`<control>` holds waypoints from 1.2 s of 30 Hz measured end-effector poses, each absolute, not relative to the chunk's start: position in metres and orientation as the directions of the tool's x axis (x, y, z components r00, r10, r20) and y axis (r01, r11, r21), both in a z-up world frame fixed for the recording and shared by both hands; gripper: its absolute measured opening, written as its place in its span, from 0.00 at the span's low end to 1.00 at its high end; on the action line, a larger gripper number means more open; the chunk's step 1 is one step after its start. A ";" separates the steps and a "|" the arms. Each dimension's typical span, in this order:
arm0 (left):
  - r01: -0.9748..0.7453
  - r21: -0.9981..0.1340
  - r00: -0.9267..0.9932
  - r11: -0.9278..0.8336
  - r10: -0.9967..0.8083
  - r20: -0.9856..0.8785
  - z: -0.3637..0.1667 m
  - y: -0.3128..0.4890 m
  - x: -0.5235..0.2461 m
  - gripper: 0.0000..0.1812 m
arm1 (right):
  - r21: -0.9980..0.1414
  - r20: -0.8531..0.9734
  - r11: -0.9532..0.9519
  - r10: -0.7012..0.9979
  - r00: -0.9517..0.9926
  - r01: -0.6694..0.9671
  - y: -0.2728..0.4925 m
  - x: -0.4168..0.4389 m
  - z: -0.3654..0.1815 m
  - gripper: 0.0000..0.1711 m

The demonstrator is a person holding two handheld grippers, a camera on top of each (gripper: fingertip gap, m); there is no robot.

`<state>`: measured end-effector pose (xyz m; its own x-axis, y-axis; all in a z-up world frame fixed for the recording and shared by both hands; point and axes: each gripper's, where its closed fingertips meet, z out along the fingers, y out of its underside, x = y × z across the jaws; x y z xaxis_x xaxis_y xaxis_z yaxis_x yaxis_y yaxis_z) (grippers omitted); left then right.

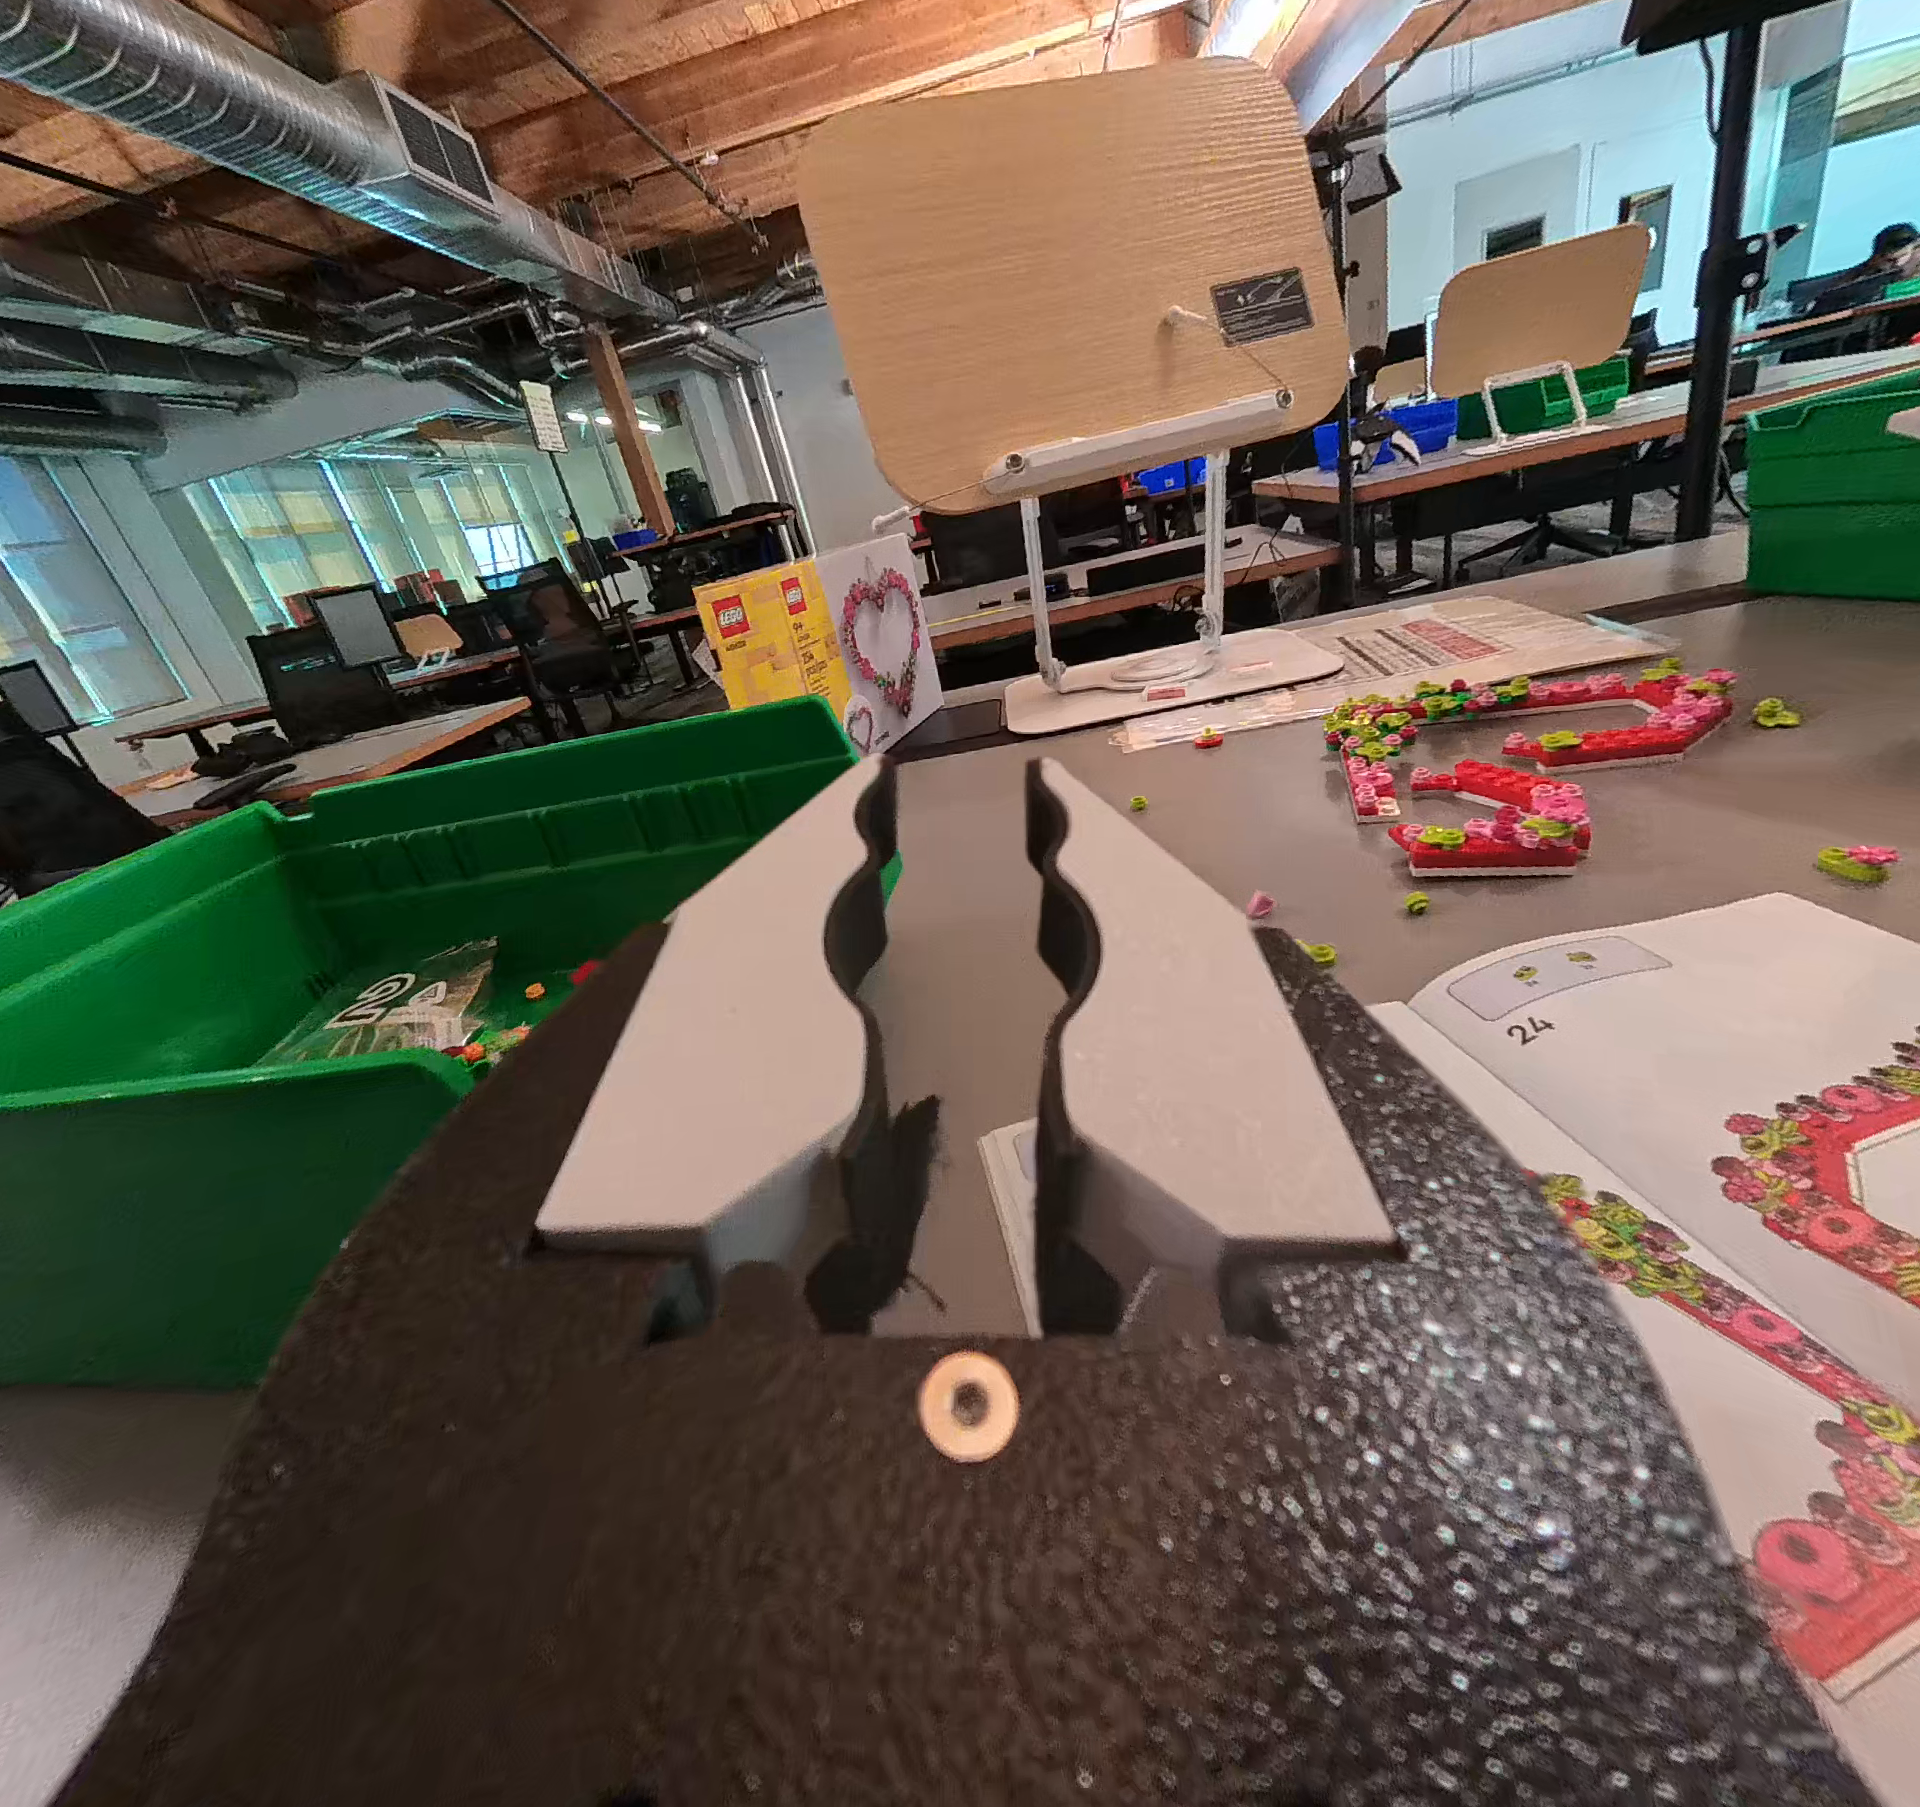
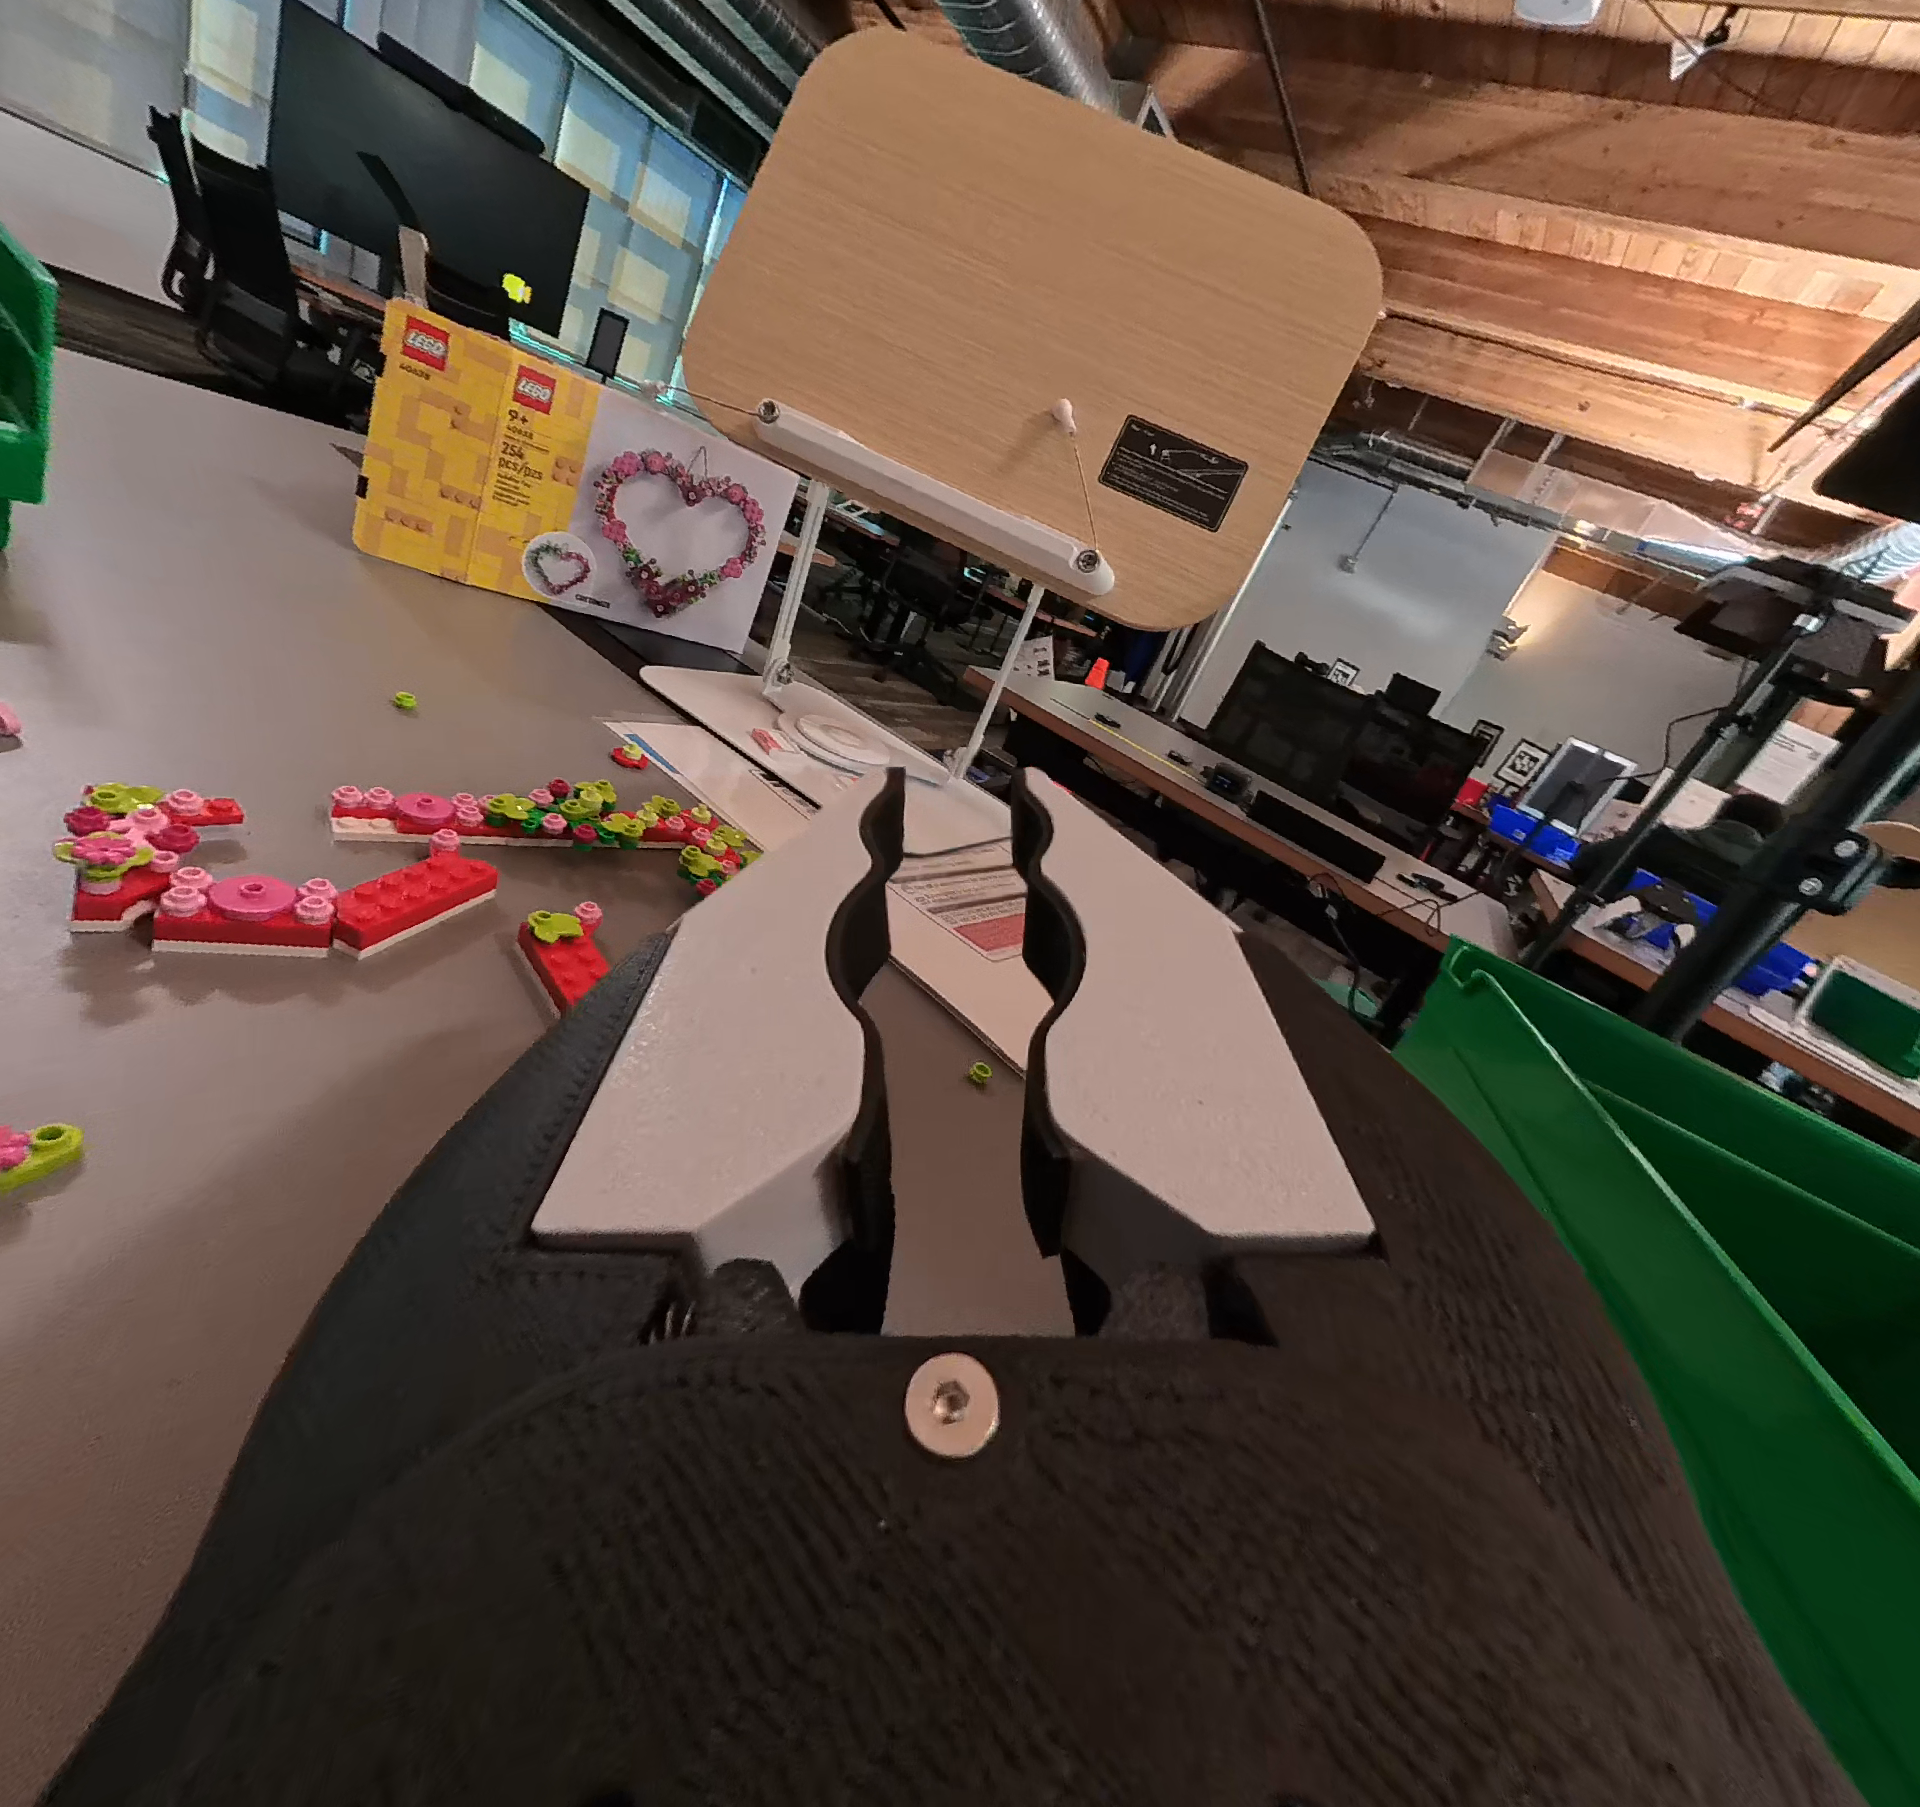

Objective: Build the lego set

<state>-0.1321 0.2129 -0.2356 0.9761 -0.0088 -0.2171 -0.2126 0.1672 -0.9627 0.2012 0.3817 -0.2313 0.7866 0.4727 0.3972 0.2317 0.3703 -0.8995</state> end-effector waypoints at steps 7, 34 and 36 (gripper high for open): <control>-0.205 -0.963 0.979 0.176 0.021 -0.205 -0.234 0.212 -0.137 0.26 | -0.899 0.388 0.396 0.524 0.758 0.187 0.375 0.193 -0.229 0.14; -0.302 -0.914 0.953 -0.272 -0.045 -0.301 -0.241 0.243 -0.114 0.77 | -0.951 0.309 0.282 0.862 0.401 0.127 0.287 0.062 -0.173 0.68; -0.293 -0.901 0.955 -0.319 -0.053 -0.292 -0.247 0.241 -0.115 0.77 | -0.956 0.284 0.242 0.902 0.326 0.164 0.271 0.050 -0.175 0.68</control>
